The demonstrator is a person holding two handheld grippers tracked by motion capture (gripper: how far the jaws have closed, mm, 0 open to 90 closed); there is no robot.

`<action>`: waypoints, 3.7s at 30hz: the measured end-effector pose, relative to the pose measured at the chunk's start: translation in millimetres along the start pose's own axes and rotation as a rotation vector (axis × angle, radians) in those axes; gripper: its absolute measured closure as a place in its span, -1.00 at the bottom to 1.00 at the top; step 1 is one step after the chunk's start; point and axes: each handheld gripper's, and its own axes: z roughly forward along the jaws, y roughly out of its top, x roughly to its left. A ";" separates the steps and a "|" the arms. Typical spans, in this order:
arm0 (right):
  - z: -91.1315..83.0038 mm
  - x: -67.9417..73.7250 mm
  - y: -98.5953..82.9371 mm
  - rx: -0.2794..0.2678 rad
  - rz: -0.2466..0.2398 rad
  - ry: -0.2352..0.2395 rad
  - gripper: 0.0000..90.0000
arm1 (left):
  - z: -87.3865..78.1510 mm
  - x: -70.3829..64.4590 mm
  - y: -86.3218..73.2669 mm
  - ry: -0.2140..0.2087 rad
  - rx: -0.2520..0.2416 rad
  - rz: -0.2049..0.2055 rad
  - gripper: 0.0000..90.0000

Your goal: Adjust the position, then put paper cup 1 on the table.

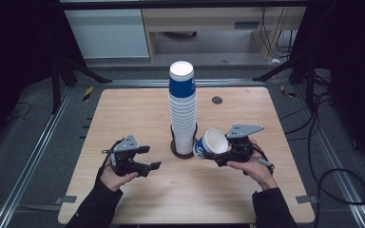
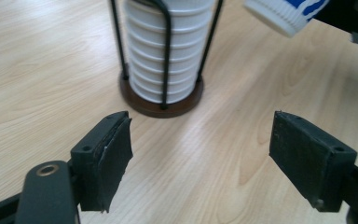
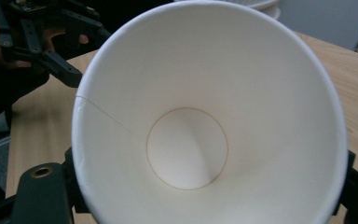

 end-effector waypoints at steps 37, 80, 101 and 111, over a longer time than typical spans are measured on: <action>-32.3 -60.3 -13.6 0.211 0.172 -0.527 -0.55 | -7.0 23.0 -7.2 0.128 0.008 -0.077 -0.56; -17.2 -103.7 -40.5 0.296 0.216 -0.622 -0.83 | -5.8 24.9 -7.9 0.134 0.023 -0.064 -0.59; -53.2 -73.8 1.2 0.037 0.148 -0.627 -0.81 | -4.8 23.1 -7.9 0.129 0.024 -0.060 -0.60; -61.3 -47.1 26.0 -0.073 0.111 -0.513 -0.81 | -5.5 23.8 -8.5 0.128 0.021 -0.063 -0.59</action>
